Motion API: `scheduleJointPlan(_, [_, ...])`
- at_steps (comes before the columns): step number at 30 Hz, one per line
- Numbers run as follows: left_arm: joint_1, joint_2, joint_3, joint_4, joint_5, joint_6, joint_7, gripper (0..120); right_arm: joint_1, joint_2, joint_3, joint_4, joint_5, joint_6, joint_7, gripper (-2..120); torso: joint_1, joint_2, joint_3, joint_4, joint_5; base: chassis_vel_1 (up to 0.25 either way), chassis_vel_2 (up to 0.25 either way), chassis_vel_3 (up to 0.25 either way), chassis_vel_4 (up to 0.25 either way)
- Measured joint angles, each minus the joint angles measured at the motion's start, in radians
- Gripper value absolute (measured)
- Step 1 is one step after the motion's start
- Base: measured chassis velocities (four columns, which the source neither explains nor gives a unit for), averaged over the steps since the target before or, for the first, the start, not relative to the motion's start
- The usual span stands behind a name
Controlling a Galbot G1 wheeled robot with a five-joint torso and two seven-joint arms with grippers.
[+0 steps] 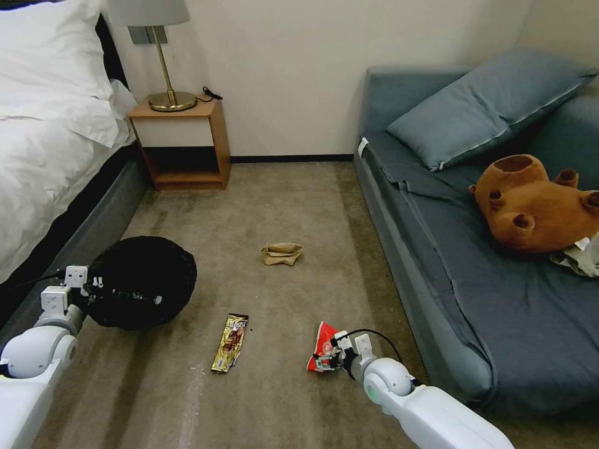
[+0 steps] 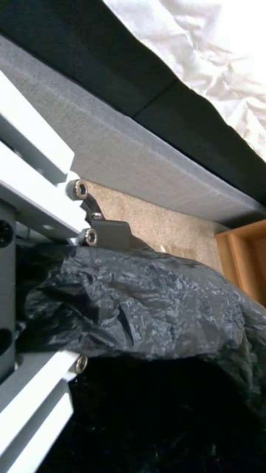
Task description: Pick up the trash bin, then pick up the garbage on the floor and place it into the trash bin.
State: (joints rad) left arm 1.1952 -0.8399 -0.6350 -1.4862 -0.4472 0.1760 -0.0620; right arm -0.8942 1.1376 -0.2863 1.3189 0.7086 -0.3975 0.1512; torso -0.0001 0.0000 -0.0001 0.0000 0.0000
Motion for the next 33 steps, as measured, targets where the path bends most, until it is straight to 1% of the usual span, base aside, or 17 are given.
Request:
scheduleJointPlan(2, [0.002,-0.001,0.0,-0.001,0.001,-0.001,0.0,3,0.003,0.015,0.002,-0.017,-0.008,0.005,-0.006,100,0.0,0.0,0.0,0.0002,0.0,0.0,0.0,0.0,0.0])
scheduleJointPlan(4, [0.01,-0.001,-0.002,-0.001,0.002,-0.004,0.002,3,0.007,0.036,0.008,-0.065,-0.042,0.025,-0.037,100,0.0,0.0,0.0,0.0003,-0.0001,0.0,0.0,0.0,0.0])
scheduleJointPlan(8, [0.016,0.003,-0.007,-0.001,0.002,-0.01,0.003,3,0.012,0.047,0.019,-0.109,-0.074,0.046,-0.075,100,0.0,0.0,0.0,0.0,0.0,0.0,0.0,0.0,0.0])
scheduleJointPlan(11, [0.019,0.007,-0.011,0.004,0.001,-0.015,0.005,3,0.017,0.052,0.03,-0.141,-0.092,0.061,-0.102,97,0.0,0.0,0.0,0.0,-0.0001,0.0,0.0,0.0,0.0])
scheduleJointPlan(13, [0.022,0.01,-0.013,0.006,0.0,-0.016,0.006,3,0.019,0.054,0.035,-0.153,-0.096,0.068,-0.115,90,0.0,0.0,0.0,0.0001,0.0,0.0,0.0,0.0,0.0])
scheduleJointPlan(14, [0.022,0.01,-0.013,0.006,0.0,-0.016,0.006,3,0.019,0.054,0.035,-0.153,-0.096,0.068,-0.115,90,0.0,0.0,0.0,0.0001,0.0,0.0,0.0,0.0,0.0])
scheduleJointPlan(17, [0.021,0.012,-0.013,0.006,-0.001,-0.017,0.006,3,0.022,0.054,0.037,-0.155,-0.096,0.072,-0.122,73,0.0,0.0,0.0,-0.0001,-0.0001,0.0,0.0,0.0,0.0])
scheduleJointPlan(18, [0.021,0.012,-0.013,0.006,-0.001,-0.017,0.006,3,0.022,0.054,0.037,-0.155,-0.096,0.072,-0.122,73,0.0,0.0,0.0,-0.0001,-0.0001,0.0,0.0,0.0,0.0])
scheduleJointPlan(19, [0.02,0.011,-0.013,0.006,-0.001,-0.017,0.006,3,0.022,0.055,0.037,-0.155,-0.095,0.074,-0.124,66,0.0,0.0,0.0,0.0,-0.0001,0.0,0.0,0.0,0.0])
scheduleJointPlan(20, [0.019,0.011,-0.013,0.006,-0.001,-0.017,0.006,3,0.022,0.056,0.037,-0.154,-0.095,0.074,-0.125,63,0.0,0.0,0.0,0.0,0.0,0.0,0.0,0.0,0.0])
scheduleJointPlan(23, [0.018,0.011,-0.013,0.006,-0.001,-0.017,0.006,3,0.022,0.056,0.037,-0.154,-0.095,0.075,-0.125,61,0.0,0.0,0.0,0.0,0.0,0.0,0.0,0.0,0.0])
scheduleJointPlan(25, [0.017,0.007,-0.011,0.006,-0.001,-0.017,0.007,3,0.019,0.058,0.038,-0.153,-0.096,0.078,-0.127,45,0.0,0.0,0.0,0.0,-0.0001,0.0,0.0,0.0,0.0])
scheduleJointPlan(27, [0.017,0.007,-0.011,0.006,-0.001,-0.017,0.006,3,0.018,0.058,0.038,-0.153,-0.096,0.079,-0.128,43,0.0,0.0,0.0,-0.0001,0.0,0.0,0.0,0.0,0.0])
scheduleJointPlan(28, [0.018,0.006,-0.011,0.006,-0.001,-0.018,0.007,3,0.018,0.059,0.039,-0.153,-0.098,0.08,-0.13,35,0.0,0.0,0.0,-0.0001,0.0,0.0,0.0,0.0,0.0])
scheduleJointPlan(29, [0.018,0.006,-0.011,0.006,-0.001,-0.018,0.007,3,0.018,0.059,0.039,-0.153,-0.098,0.08,-0.13,35,0.0,0.0,0.0,-0.0001,0.0,0.0,0.0,0.0,0.0])
scheduleJointPlan(32, [0.02,0.006,-0.011,0.005,-0.001,-0.018,0.007,3,0.017,0.058,0.041,-0.152,-0.103,0.083,-0.132,23,0.0,0.0,0.0,0.0,0.0,0.0,0.0,0.0,0.0])
scheduleJointPlan(33, [0.02,0.006,-0.011,0.005,-0.001,-0.018,0.007,3,0.017,0.058,0.041,-0.152,-0.103,0.083,-0.132,23,0.0,0.0,0.0,0.0,0.0,0.0,0.0,0.0,0.0])
